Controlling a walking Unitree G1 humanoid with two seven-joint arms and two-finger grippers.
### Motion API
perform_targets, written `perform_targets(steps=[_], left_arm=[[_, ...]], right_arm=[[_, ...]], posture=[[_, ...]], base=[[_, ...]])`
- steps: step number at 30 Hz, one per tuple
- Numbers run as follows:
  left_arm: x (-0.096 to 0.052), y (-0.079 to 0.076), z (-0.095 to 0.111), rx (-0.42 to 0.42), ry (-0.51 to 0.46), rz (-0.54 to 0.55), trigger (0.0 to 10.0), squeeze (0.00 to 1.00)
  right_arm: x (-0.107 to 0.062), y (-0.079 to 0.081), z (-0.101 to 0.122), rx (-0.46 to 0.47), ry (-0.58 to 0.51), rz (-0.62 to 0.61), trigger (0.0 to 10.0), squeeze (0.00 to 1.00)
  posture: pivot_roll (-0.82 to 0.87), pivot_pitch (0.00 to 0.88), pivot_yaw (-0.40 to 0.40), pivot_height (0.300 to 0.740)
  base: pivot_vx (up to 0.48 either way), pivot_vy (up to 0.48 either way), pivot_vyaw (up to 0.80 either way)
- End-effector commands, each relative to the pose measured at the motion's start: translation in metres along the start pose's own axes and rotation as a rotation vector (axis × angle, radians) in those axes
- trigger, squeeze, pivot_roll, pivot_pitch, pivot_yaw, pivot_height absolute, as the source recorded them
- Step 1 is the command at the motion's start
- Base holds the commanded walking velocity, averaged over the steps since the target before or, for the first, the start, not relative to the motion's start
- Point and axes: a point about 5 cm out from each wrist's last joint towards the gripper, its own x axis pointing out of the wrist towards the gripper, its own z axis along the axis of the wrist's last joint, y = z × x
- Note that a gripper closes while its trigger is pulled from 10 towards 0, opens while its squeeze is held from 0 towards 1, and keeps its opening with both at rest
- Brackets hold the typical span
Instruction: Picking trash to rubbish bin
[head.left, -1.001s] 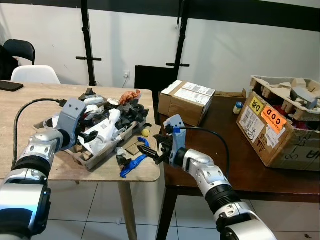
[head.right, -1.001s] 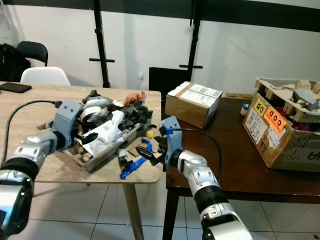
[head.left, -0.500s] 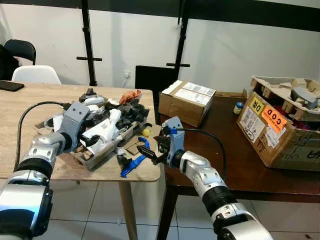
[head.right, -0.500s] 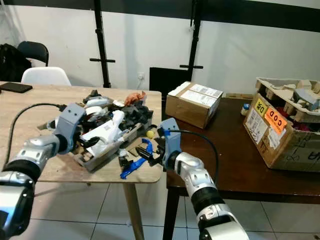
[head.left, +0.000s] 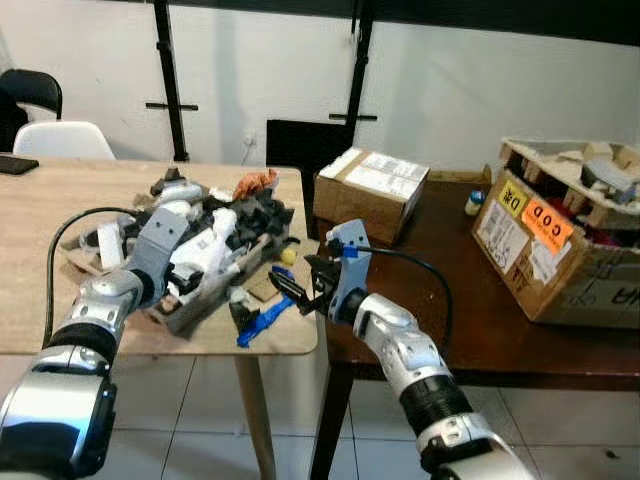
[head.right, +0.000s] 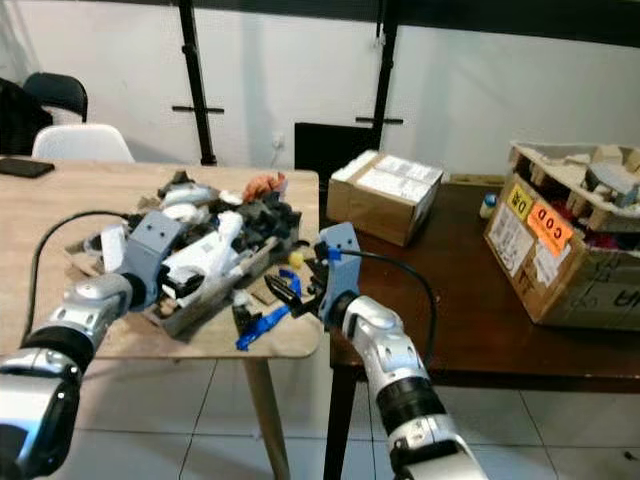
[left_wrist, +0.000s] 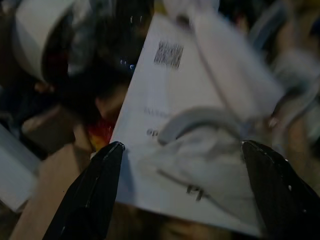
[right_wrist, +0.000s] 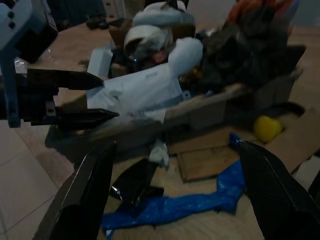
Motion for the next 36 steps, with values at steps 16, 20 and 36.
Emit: perform_targets(steps=[16, 20, 36], left_arm=[[-0.002, 0.007, -0.010, -0.149, 0.099, 0.055, 0.0, 0.00], [0.000, 0.004, -0.008, -0.209, 0.078, 0.037, 0.0, 0.00], [-0.008, 0.024, 0.007, -0.309, -0.042, 0.088, 0.0, 0.00]], right_arm=[[-0.005, 0.000, 0.003, 0.027, -0.005, -0.021, 10.0, 0.00], [-0.006, -0.002, 0.004, 0.026, -0.002, -0.032, 10.0, 0.00], [-0.003, -0.005, 0.006, 0.026, 0.004, -0.051, 10.0, 0.00]], posture=[[0.07, 0.168, -0.036, 0.740], [0.07, 0.163, -0.035, 0.740], [0.08, 0.145, -0.048, 0.740]], base=[[0.000, 0.000, 0.00], [0.000, 0.000, 0.00], [0.000, 0.000, 0.00]])
